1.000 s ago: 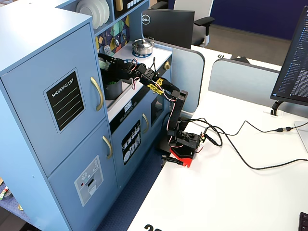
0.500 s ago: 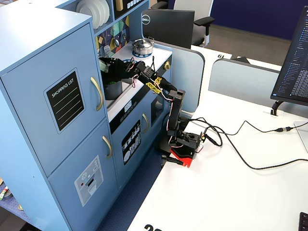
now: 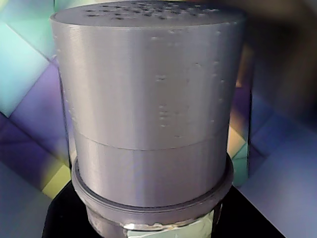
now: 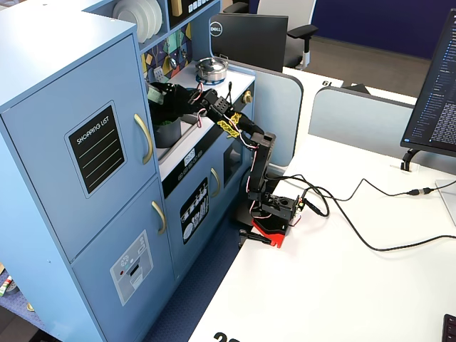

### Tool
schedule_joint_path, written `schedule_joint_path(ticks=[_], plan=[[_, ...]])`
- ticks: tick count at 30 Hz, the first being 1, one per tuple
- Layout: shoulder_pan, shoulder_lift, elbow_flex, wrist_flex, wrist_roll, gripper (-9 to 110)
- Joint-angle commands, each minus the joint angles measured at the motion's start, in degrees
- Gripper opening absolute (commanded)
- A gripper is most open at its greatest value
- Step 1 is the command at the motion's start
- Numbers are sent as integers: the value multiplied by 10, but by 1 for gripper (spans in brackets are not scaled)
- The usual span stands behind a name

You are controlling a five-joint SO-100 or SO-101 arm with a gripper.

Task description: Put salt in the gray recipient

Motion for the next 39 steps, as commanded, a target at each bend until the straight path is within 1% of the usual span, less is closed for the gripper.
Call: schedule_joint_path(ticks=[1,3,5,7,10,12,14,16,18,20,22,24,26,29,31,32,33,36,37,39], plan=[[-19,38,-16,-138,-35,0],[-21,18,-57,-127,-28,0],[-18,14,-62,-119,-28,0],[-11,10,-76,-56,-4,0],[0,-17,-126,82,49,0],[-5,-26,-131,117,66,0],[-18,-23,-116,90,61,0],[-29,-15,-98,15,36,0],[-36,-15,-97,-61,-16,0],[-36,-24,-121,-86,-102,0],[-11,-30,-148,-68,-213,0],[33,-27,-149,-47,-346,0],[88,-23,-149,-22,-504,0],[185,-18,-140,-1,-796,0],[261,-23,-136,18,-972,0],[303,-25,-128,10,-1059,0],[338,-25,-118,-22,-1122,0],[425,-43,-118,-93,-1267,0],[446,-50,-120,-103,-1298,0],[475,-58,-117,-119,-1329,0]])
